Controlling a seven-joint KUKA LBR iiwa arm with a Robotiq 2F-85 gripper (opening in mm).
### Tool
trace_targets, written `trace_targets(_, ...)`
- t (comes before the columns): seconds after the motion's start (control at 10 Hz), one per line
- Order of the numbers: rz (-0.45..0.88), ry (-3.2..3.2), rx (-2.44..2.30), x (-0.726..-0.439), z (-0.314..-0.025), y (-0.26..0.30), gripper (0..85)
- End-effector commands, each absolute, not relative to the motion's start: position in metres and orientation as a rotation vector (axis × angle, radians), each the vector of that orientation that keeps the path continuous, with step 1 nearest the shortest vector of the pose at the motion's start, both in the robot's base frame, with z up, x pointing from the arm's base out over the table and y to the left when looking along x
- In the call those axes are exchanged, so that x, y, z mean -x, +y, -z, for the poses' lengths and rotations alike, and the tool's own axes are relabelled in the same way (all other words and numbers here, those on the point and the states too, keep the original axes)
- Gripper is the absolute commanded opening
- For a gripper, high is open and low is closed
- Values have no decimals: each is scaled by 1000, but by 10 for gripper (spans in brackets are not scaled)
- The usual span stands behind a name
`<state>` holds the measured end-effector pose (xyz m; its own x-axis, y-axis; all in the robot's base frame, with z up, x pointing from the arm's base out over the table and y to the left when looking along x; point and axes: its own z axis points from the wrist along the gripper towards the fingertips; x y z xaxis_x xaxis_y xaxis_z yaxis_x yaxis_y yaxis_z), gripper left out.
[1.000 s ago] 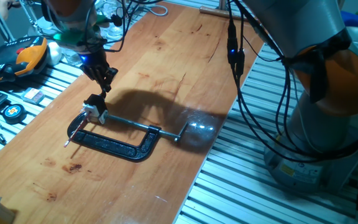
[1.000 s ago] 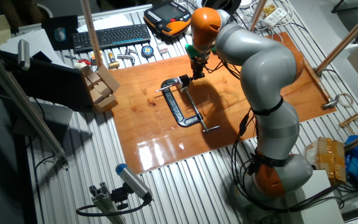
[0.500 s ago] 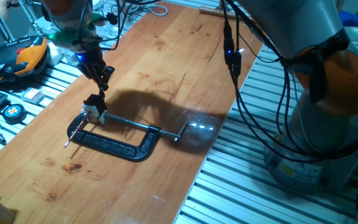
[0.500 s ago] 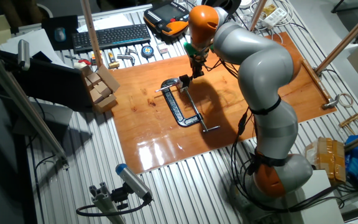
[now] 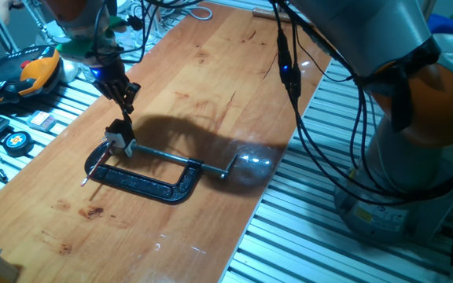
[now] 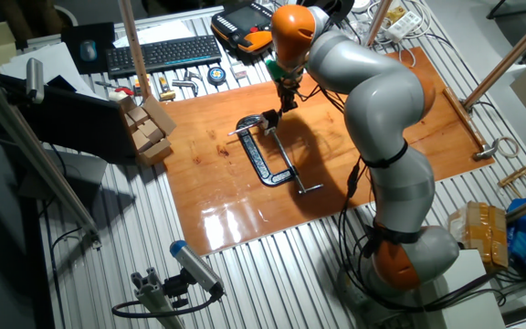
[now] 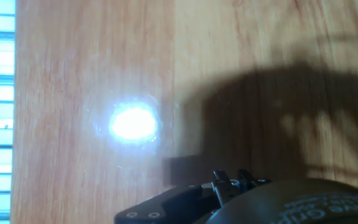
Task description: Sharpen the pencil with a pencil sharpener
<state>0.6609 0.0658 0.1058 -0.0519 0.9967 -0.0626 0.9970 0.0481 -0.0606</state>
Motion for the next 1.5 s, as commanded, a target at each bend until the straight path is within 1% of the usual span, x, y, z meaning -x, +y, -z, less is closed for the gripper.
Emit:
trace_targets(0.0,137,2272,-2160,-661,-103,66,0)
trace_targets(0.5,109,2279,-2168,-666,-94,69,0)
trace_targets(1.0,114,2298,-2209,-667,-102,70,0)
trace_targets(1.4,129,2281,-2240,-668,-99,72,0)
